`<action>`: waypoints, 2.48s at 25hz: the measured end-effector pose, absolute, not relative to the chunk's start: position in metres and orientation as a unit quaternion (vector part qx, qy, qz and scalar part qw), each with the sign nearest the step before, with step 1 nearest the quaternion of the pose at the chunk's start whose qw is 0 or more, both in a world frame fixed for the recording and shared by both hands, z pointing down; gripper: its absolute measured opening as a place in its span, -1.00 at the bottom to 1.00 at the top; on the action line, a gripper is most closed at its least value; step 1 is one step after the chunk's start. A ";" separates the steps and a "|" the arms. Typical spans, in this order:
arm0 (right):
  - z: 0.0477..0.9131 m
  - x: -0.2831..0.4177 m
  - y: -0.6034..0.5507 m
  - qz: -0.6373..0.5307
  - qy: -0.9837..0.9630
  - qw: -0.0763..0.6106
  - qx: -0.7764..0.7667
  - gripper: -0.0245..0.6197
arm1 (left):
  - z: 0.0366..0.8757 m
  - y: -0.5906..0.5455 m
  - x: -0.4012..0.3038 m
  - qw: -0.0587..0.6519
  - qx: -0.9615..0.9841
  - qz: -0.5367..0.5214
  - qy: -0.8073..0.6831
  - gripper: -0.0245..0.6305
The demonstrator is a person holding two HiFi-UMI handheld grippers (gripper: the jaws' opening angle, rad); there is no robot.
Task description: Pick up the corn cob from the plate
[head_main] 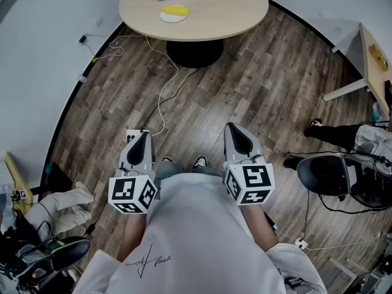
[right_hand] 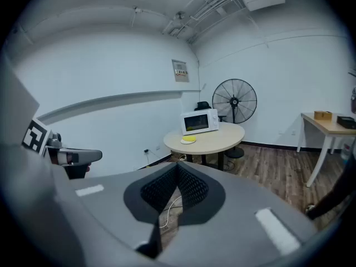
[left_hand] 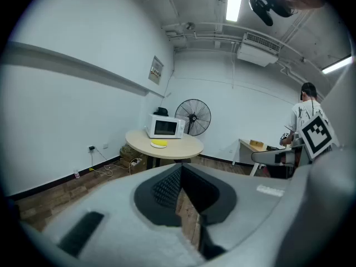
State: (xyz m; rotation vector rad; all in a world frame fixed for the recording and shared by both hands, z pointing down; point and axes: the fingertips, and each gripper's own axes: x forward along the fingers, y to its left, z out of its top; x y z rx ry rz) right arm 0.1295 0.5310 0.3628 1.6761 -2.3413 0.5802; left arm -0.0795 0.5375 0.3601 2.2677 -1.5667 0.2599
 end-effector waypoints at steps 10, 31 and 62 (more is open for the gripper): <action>0.372 0.150 0.540 0.213 -0.784 0.080 0.578 -0.91 | 0.370 0.545 -0.061 0.194 0.807 0.096 -0.549 -0.96; 0.360 0.123 0.477 0.206 -0.835 0.039 0.509 -0.92 | 0.377 0.468 -0.043 0.214 0.816 0.121 -0.523 -0.96; 0.315 0.003 0.248 0.265 -0.827 -0.006 0.495 -0.89 | 0.358 0.237 -0.149 0.214 0.832 0.110 -0.499 -0.96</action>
